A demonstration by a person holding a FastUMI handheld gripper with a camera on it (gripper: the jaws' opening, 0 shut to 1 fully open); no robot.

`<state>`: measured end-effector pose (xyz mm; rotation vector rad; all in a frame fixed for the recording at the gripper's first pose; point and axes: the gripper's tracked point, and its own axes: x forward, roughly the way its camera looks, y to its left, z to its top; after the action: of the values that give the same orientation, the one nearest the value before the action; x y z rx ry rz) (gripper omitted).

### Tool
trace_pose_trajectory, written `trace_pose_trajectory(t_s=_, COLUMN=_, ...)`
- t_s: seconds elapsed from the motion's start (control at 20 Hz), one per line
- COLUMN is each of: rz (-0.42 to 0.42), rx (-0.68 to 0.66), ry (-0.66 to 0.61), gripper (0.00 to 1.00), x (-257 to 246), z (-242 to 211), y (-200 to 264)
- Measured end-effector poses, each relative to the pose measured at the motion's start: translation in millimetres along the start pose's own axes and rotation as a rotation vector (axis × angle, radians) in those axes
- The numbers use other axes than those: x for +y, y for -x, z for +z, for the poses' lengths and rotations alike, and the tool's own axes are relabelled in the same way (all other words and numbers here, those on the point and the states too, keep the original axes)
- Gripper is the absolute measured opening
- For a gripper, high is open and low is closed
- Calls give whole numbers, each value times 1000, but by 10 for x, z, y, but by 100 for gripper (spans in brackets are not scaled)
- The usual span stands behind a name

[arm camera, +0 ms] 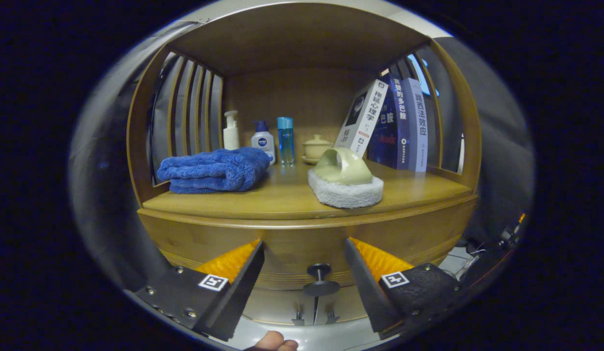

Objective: Pull open the drawer, take out the items inside it, and place them on the countertop above the cabinet.

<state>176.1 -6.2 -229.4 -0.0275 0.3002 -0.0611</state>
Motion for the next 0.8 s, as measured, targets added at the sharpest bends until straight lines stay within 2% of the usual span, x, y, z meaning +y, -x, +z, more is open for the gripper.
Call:
trace_pose_trajectory(t_s=0.15, rz=8, rx=-26, ry=28, gripper=99, x=57, z=221, y=180)
trace_pose_trajectory(t_s=0.35, rz=17, rx=-101, ry=21, gripper=99, x=142, z=729, y=595)
trace_pose_trajectory(t_s=0.7, rz=-57, rx=-258, ry=5, gripper=98, x=-30, z=1704, y=1597)
trace_pose_trajectory(t_s=0.8, rz=-57, rx=-292, ry=-4, gripper=98, x=-45, z=1889, y=1862)
